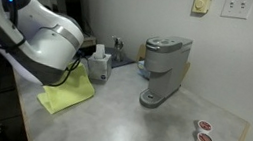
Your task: Pick up the wipe from the box and wrap it in the towel on the table
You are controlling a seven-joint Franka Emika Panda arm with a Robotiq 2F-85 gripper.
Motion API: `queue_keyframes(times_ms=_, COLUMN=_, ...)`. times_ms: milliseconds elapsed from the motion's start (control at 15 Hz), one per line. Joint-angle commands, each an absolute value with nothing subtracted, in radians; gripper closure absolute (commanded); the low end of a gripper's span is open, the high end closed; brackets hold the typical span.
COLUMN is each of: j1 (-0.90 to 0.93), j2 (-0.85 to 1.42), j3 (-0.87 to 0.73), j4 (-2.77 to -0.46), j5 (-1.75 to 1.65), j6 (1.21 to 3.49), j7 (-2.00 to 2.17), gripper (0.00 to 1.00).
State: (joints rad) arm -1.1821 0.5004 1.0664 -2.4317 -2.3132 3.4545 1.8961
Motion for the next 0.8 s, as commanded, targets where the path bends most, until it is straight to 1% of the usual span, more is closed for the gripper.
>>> queue_keyframes(times_ms=0, j1=-1.123, j2=0.488, j3=1.053, j4=-2.412, j5=-2.365, j6=3.454, j7=1.959, gripper=0.99)
queue_keyframes(times_ms=400, j1=-1.015, j2=0.501, j3=1.004, j4=-2.403, j5=-2.426, j6=3.453, j7=2.023, gripper=0.99)
queue_keyframes(times_ms=533, j1=-0.94, j2=0.506, j3=0.944, j4=-2.399, j5=-2.458, j6=3.453, j7=2.058, gripper=0.99)
queue_keyframes(times_ms=733, j1=-0.767, j2=0.558, j3=0.789, j4=-2.379, j5=-2.518, j6=3.453, j7=2.139, gripper=0.99)
